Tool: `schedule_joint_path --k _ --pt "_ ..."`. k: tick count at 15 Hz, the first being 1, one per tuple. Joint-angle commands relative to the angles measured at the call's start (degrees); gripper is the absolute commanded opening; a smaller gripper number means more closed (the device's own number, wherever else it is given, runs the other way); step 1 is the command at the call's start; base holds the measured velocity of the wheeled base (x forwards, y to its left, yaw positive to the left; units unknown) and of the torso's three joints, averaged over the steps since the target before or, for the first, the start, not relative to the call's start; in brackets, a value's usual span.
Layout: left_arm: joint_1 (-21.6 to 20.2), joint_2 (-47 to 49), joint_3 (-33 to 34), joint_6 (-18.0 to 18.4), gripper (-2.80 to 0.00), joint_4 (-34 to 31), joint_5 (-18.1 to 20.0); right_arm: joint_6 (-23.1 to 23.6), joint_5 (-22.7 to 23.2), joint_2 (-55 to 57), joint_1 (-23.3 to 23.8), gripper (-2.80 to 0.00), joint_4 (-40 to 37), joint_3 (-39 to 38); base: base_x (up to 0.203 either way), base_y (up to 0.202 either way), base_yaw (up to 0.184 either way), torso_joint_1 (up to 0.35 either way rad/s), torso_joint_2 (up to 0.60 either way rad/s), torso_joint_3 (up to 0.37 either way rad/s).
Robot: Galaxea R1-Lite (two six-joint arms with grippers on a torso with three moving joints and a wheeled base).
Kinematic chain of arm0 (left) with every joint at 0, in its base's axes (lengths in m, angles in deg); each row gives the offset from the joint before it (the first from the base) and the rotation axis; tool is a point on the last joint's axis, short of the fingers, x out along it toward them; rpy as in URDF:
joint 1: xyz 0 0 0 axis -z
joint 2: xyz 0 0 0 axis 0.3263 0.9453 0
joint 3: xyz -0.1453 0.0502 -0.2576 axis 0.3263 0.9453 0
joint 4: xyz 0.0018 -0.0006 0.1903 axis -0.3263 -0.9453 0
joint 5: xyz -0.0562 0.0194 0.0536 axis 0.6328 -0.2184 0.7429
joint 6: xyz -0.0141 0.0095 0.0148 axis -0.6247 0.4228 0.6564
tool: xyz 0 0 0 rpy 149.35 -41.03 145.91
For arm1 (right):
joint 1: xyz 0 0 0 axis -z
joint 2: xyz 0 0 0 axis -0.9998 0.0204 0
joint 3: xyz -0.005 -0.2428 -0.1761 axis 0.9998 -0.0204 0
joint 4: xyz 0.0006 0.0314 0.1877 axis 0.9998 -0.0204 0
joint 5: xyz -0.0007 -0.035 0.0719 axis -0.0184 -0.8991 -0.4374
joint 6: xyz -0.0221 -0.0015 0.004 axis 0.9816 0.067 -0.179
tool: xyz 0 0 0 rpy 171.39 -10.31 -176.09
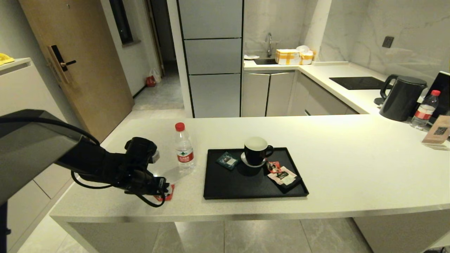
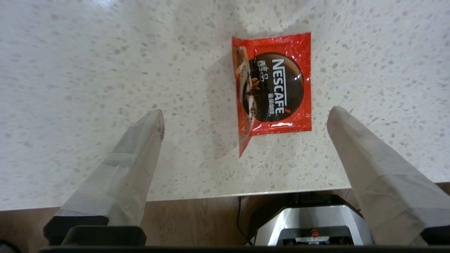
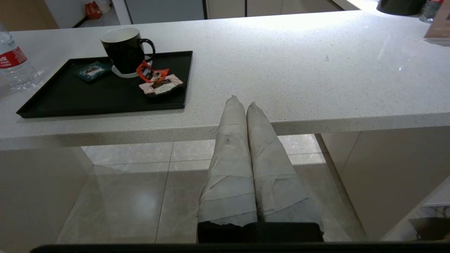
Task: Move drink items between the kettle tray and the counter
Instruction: Return the tea bag to its original position
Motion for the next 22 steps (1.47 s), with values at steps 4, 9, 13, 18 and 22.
schedule_joint_path --k 4,9,13,18,22 --pt "0.1 1.9 -0.5 -0.1 -2.8 0.1 -0.1 0.0 0.0 0.1 0.0 -2.8 0.0 -0.1 0.0 0.0 0.0 0.0 0.0 0.0" --pt "0.1 2.9 -1.9 -1.2 -2.8 0.1 -0.1 0.0 0.0 0.1 0.0 -2.8 0.0 -0.1 0.0 0.0 0.0 0.0 0.0 0.0" --pt "0.1 3.4 -2.0 -1.5 -2.8 0.1 -0.1 0.0 0.0 0.1 0.0 -2.8 0.0 -0.1 0.0 0.0 0.0 0.0 0.0 0.0" --pt "1.9 -5.6 -2.5 -4.4 -2.8 -1.0 5.7 0.0 0.0 0.1 0.0 -2.8 0.0 -0.1 0.0 0.0 0.0 0.0 0.0 0.0" --pt "9.4 -11.3 -11.8 -6.6 -2.8 -7.2 9.3 0.0 0.0 0.1 0.0 -2.8 0.0 -0.1 0.0 0.0 0.0 0.0 0.0 0.0"
